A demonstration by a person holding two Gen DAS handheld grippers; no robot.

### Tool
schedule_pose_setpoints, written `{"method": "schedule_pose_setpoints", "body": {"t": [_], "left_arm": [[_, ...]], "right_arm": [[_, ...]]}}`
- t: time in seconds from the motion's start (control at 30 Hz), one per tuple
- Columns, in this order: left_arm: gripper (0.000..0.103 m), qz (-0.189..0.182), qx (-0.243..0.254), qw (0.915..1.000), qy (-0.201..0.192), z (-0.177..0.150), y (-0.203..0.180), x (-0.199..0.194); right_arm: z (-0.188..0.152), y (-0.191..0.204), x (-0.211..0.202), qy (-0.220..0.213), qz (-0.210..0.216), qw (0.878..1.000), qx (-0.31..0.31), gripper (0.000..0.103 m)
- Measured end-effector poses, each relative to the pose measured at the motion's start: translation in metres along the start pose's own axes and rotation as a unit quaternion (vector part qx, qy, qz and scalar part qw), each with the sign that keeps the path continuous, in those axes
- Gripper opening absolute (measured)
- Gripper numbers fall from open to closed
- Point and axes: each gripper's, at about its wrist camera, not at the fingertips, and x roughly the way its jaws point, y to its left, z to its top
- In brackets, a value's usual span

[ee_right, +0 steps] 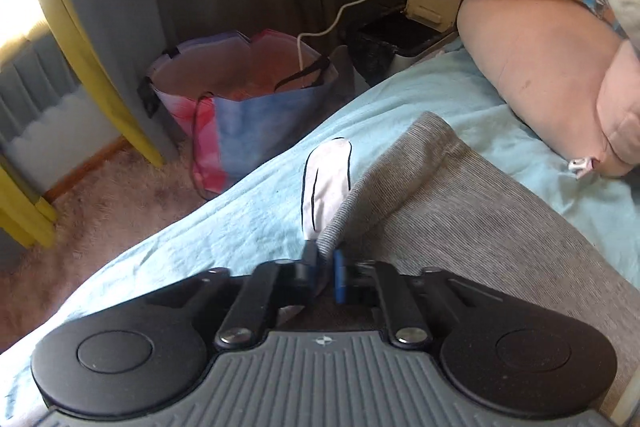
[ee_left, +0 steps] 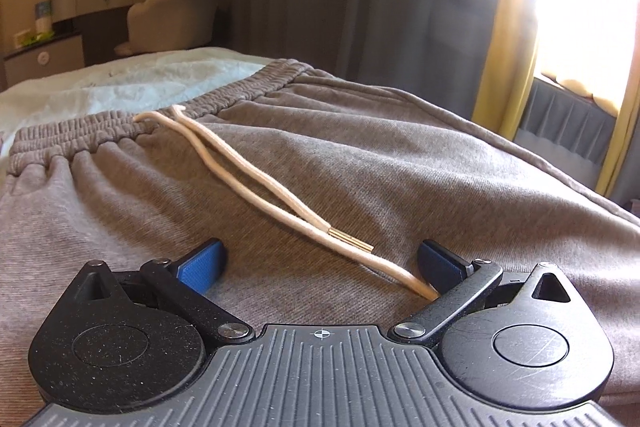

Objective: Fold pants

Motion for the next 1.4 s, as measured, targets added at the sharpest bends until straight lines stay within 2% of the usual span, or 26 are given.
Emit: {"method": "schedule_pose_setpoints", "body": {"t": [0.1,0.17,0.27,0.3,0.37,0.43,0.47,0.5,0.57,0.6,0.67,0.73,0.77,0.8,0.87,0.9,1.0,1.1,1.17,1.2,1.27,1.33,1.37,1.4], "left_arm": [[0.103,-0.022,-0.02,0.9996,0.0,0.003,0.01,-0.002],[0.103,-0.036,-0.035,0.9988,-0.001,0.006,0.017,-0.005],[0.103,-0.043,-0.04,0.9982,-0.014,0.017,0.024,-0.019],[0.103,-0.05,-0.036,0.9979,-0.022,0.022,0.025,-0.025],[0.103,-0.089,-0.032,0.9949,-0.036,0.034,0.029,-0.041],[0.103,-0.133,-0.033,0.9898,-0.039,0.045,0.033,-0.051],[0.103,-0.155,-0.032,0.9871,-0.027,0.052,0.034,-0.052],[0.103,-0.182,-0.033,0.9827,-0.004,0.06,0.034,-0.05],[0.103,-0.233,-0.067,0.9694,0.04,0.076,0.038,-0.038],[0.103,-0.252,-0.09,0.9617,0.06,0.086,0.037,-0.03],[0.102,-0.294,-0.126,0.9414,0.107,0.11,0.029,-0.002],[0.09,-0.306,-0.145,0.9297,0.146,0.133,0.013,0.03],[0.082,-0.307,-0.145,0.9268,0.161,0.143,0.003,0.047],[0.078,-0.299,-0.146,0.9252,0.182,0.149,-0.006,0.065],[0.074,-0.29,-0.151,0.9185,0.222,0.158,-0.023,0.101],[0.072,-0.283,-0.151,0.9169,0.237,0.159,-0.03,0.116],[0.066,-0.241,-0.143,0.9191,0.277,0.154,-0.048,0.155],[0.066,-0.234,-0.14,0.9166,0.292,0.142,-0.057,0.184],[0.065,-0.246,-0.141,0.9162,0.283,0.139,-0.061,0.193],[0.055,-0.247,-0.138,0.9175,0.28,0.14,-0.063,0.196],[0.045,-0.239,-0.132,0.9192,0.284,0.142,-0.067,0.193],[0.041,-0.248,-0.134,0.9175,0.281,0.142,-0.063,0.189],[0.035,-0.247,-0.13,0.9184,0.28,0.141,-0.063,0.189],[0.035,-0.248,-0.128,0.9175,0.283,0.14,-0.063,0.19]], "right_arm": [[-0.011,-0.032,-0.053,-0.054,0.052,0.997,-0.004,0.005],[-0.03,-0.069,-0.099,-0.09,0.086,0.992,0.009,0.005],[-0.077,-0.134,-0.162,-0.125,0.114,0.985,0.037,0.002],[-0.099,-0.156,-0.179,-0.13,0.108,0.985,0.039,0.002],[-0.144,-0.195,-0.2,-0.123,0.097,0.986,0.052,0.002],[-0.185,-0.229,-0.201,-0.104,0.053,0.992,0.04,0.0],[-0.199,-0.244,-0.197,-0.095,0.037,0.994,0.039,0.0],[-0.208,-0.259,-0.193,-0.079,0.039,0.995,0.054,0.003],[-0.216,-0.292,-0.187,-0.048,0.091,0.986,0.134,0.005],[-0.218,-0.306,-0.182,-0.037,0.13,0.976,0.171,0.005],[-0.218,-0.315,-0.175,-0.033,0.167,0.964,0.204,0.008],[-0.214,-0.316,-0.165,-0.033,0.182,0.955,0.231,0.024],[-0.212,-0.314,-0.158,-0.029,0.199,0.949,0.241,0.037],[-0.211,-0.312,-0.154,-0.024,0.21,0.945,0.251,0.042],[-0.206,-0.304,-0.143,-0.017,0.227,0.938,0.262,0.042],[-0.202,-0.301,-0.136,-0.015,0.231,0.936,0.266,0.042],[-0.195,-0.295,-0.122,-0.002,0.228,0.93,0.287,0.042],[-0.187,-0.291,-0.109,0.01,0.23,0.925,0.303,0.045],[-0.18,-0.284,-0.105,0.01,0.227,0.928,0.296,0.045],[-0.179,-0.282,-0.105,0.008,0.226,0.93,0.291,0.045],[-0.175,-0.277,-0.11,0.02,0.218,0.933,0.286,0.044],[-0.172,-0.276,-0.116,0.016,0.229,0.932,0.282,0.049],[-0.171,-0.274,-0.118,0.009,0.224,0.935,0.274,0.058],[-0.171,-0.27,-0.116,0.011,0.213,0.942,0.26,0.063]]}}
